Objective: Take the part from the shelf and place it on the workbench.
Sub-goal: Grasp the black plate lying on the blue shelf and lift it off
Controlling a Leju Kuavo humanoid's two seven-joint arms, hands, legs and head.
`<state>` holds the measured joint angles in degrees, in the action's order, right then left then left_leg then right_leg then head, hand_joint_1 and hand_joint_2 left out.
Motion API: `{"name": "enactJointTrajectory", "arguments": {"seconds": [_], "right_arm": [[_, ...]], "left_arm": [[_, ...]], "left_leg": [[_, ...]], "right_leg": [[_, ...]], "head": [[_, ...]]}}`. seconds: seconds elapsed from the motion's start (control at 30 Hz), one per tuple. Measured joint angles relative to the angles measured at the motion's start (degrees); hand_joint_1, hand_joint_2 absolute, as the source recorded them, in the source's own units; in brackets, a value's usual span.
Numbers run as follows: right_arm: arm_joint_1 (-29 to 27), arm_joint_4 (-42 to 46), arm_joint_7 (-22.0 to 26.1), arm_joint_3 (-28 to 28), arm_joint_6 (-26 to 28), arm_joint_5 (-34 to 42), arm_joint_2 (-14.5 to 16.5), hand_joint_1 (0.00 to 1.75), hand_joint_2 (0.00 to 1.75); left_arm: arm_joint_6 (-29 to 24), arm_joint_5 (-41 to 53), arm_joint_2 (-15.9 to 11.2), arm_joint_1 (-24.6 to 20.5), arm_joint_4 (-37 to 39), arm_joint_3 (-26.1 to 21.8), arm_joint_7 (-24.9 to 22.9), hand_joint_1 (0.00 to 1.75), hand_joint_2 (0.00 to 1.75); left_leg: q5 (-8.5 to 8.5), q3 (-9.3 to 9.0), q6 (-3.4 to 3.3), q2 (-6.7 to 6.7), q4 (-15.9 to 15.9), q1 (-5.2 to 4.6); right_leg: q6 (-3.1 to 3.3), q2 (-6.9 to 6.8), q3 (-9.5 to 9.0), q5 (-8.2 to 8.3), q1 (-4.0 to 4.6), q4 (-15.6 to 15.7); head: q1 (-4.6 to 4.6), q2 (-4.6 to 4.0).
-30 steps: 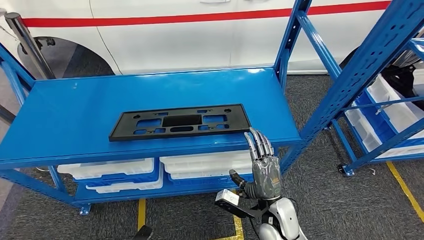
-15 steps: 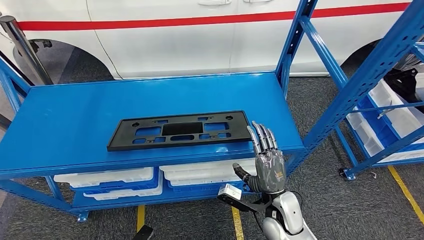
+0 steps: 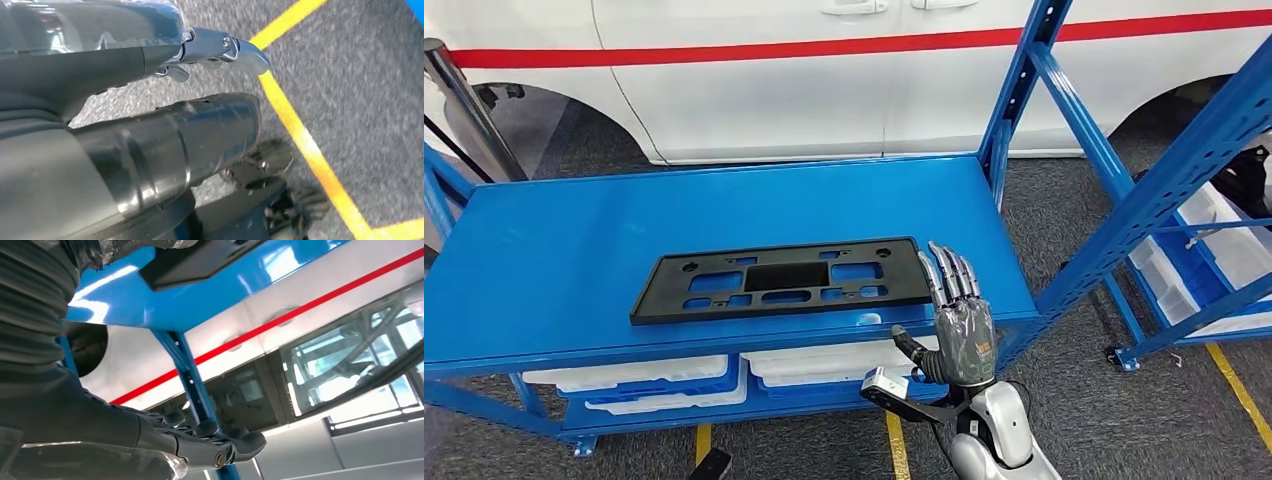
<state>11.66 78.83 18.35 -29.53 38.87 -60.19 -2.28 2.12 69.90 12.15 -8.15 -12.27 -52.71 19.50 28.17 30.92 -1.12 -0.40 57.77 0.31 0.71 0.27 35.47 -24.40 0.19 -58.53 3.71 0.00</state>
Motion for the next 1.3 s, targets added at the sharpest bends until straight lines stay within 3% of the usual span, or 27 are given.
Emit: {"name": "enactJointTrajectory", "arguments": {"seconds": [0.07, 0.1, 0.17, 0.2, 0.23, 0.27, 0.33, 0.37, 0.4, 0.57, 0.63, 0.7, 0.73, 0.77, 0.83, 0.9, 1.0, 1.3], "right_arm": [[0.11, -0.08, -0.04, -0.07, -0.33, -0.02, 0.02, 0.0, 1.75], [0.22, -0.12, -0.04, -0.16, -0.56, -0.03, 0.03, 0.0, 1.75], [0.4, -0.33, -0.04, -0.41, -0.92, -0.03, 0.03, 0.0, 1.75], [0.42, -0.49, -0.04, -0.54, -1.0, -0.03, 0.03, 0.0, 1.75], [0.41, -0.67, -0.04, -0.64, -1.07, -0.03, 0.03, 0.0, 1.75], [0.42, -0.83, -0.04, -0.74, -1.18, -0.03, 0.03, 0.0, 1.75], [0.46, -1.05, -0.04, -0.95, -1.5, -0.01, 0.03, 0.0, 1.75], [0.53, -1.14, -0.04, -1.06, -1.65, 0.02, 0.03, 0.0, 1.75], [0.61, -1.2, -0.05, -1.16, -1.76, 0.06, 0.03, 0.0, 1.75], [1.13, -1.3, -0.1, -1.43, -1.84, 0.32, 0.03, 0.0, 1.75], [1.36, -1.36, -0.11, -1.49, -1.89, 0.4, 0.03, 0.0, 1.75], [1.41, -1.62, -0.11, -1.6, -2.03, 0.45, 0.02, 0.0, 1.75], [1.38, -1.79, -0.12, -1.66, -2.12, 0.49, 0.01, 0.0, 1.75], [1.38, -1.92, -0.11, -1.72, -2.24, 0.52, 0.01, 0.0, 1.75], [1.42, -2.04, -0.14, -1.84, -2.46, 0.6, 0.01, 0.0, 1.75], [1.5, -2.08, -0.23, -1.94, -2.61, 0.66, 0.01, 0.0, 1.75], [1.53, -2.11, -0.37, -2.13, -2.68, 0.71, 0.01, 0.0, 1.75], [1.67, -2.21, 1.8, -3.08, -7.17, 5.13, -0.25, 0.0, 1.75]], "left_arm": [[0.01, 0.0, -0.01, -0.08, -0.01, 0.03, -0.03, 0.0, 0.0], [0.02, 0.0, -0.02, -0.13, -0.01, 0.04, -0.04, 0.0, 0.0], [0.08, 0.0, -0.02, -0.1, -0.01, 0.06, -0.07, 0.0, 0.0], [0.1, 0.0, -0.02, -0.01, 0.0, 0.06, -0.08, 0.0, 0.0], [0.13, 0.0, -0.02, 0.09, 0.0, 0.06, -0.1, 0.0, 0.0], [0.13, 0.0, -0.02, 0.14, 0.01, 0.06, -0.12, 0.0, 0.0], [0.14, -0.01, -0.02, 0.15, 0.01, 0.06, -0.13, 0.0, 0.0], [0.16, -0.02, -0.02, 0.12, 0.01, 0.07, -0.13, 0.0, 0.0], [0.18, -0.02, -0.02, 0.04, 0.02, 0.08, -0.13, 0.0, 0.0], [0.22, -0.02, -0.08, 0.0, 0.03, 0.1, -0.11, 0.0, 0.0], [0.21, -0.02, -0.05, -0.14, 0.03, 0.14, -0.09, 0.0, 0.0], [0.11, -0.02, -0.05, -0.2, 0.03, 0.22, -0.15, 0.0, 0.0], [-0.01, -0.03, -0.05, -0.18, 0.03, 0.25, -0.27, 0.0, 0.0], [-0.3, -0.03, -0.05, -0.15, 0.03, 0.26, -0.46, 0.0, 0.0], [-1.53, 0.09, 0.02, -0.14, 0.03, 0.38, -1.0, 0.0, 0.0], [-3.35, 0.43, 0.2, -0.19, 0.03, 0.66, -1.62, 0.0, 0.0], [-5.21, 0.91, 0.34, -0.3, 0.03, 1.25, -2.23, 0.0, 0.0], [-7.06, 1.18, 0.39, -0.38, 0.03, 2.35, -3.37, 0.0, 0.0]], "left_leg": [[1.06, 0.4, 0.59, 0.08, 1.53, -0.02], [2.27, 1.56, 0.85, 0.09, 3.99, 0.01], [5.25, 5.8, 1.28, 0.09, 11.73, 0.19], [5.95, 7.92, 1.48, 0.09, 15.03, 0.28], [5.51, 9.27, 1.64, 0.1, 16.57, 0.35], [3.77, 9.47, 1.74, 0.11, 15.72, 0.42], [-1.49, 7.14, 1.72, 0.16, 8.7, 0.53], [-3.27, 5.71, 1.6, 0.18, 5.18, 0.46], [-4.03, 4.72, 1.29, 0.17, 2.76, 0.4], [-3.08, 3.56, -0.53, 0.01, 0.65, 0.33], [-2.74, 2.87, -1.13, 0.07, 0.33, 0.47], [-2.27, 2.34, -1.39, 0.12, 0.36, 0.44], [-1.98, 1.99, -1.41, 0.1, 0.39, 0.43], [-1.67, 1.55, -1.37, 0.04, 0.41, 0.42], [-0.9, 0.44, -1.2, -0.09, 0.43, 0.42], [-0.22, -0.29, -0.75, -0.18, 0.43, 0.24], [0.21, -0.38, -0.44, -0.12, 0.44, 0.02], [0.25, -0.93, -0.05, 0.02, -0.46, 0.19]], "right_leg": [[0.48, 0.0, -0.87, -0.15, -0.39, 0.83], [0.75, -0.09, -1.38, -0.29, -0.59, 1.16], [1.15, -0.25, -2.1, -0.88, -0.48, 1.24], [1.23, -0.26, -2.46, -1.23, -0.46, 1.21], [1.2, -0.24, -2.9, -1.61, -0.46, 1.16], [1.12, -0.18, -3.42, -2.03, -0.48, 1.09], [0.78, -0.09, -4.5, -3.05, -0.55, 0.88], [0.49, -0.04, -4.8, -3.54, -0.47, 0.67], [0.19, -0.02, -4.84, -3.9, -0.38, 0.49], [-1.21, -0.03, -4.31, -5.4, -0.41, -0.96], [-1.72, -0.09, -1.41, -7.91, -0.6, -6.73], [-2.04, -0.11, 3.35, -10.22, -0.74, -14.39], [-2.09, -0.11, 5.05, -10.07, -0.81, -16.42], [-2.05, -0.11, 5.63, -8.61, -0.85, -16.1], [-1.67, -0.11, 3.77, -3.24, -0.88, -9.44], [-1.13, -0.11, 1.05, -0.05, -0.54, -2.74], [-0.91, 0.05, -0.03, -0.05, -0.42, -0.27], [-0.27, 0.25, -0.07, -0.5, -0.2, -0.36]], "head": [[-0.06, 0.0], [-0.09, 0.0], [-0.14, 0.0], [-0.13, 0.0], [-0.14, 0.0], [-0.13, 0.0], [-0.12, 0.0], [-0.13, 0.0], [-0.14, 0.0], [-0.12, 0.0], [-0.06, 0.0], [-0.05, 0.0], [-0.05, 0.0], [-0.05, 0.0], [-0.05, 0.0], [-0.03, 0.0], [-0.1, 0.0], [-0.11, 0.0]]}}
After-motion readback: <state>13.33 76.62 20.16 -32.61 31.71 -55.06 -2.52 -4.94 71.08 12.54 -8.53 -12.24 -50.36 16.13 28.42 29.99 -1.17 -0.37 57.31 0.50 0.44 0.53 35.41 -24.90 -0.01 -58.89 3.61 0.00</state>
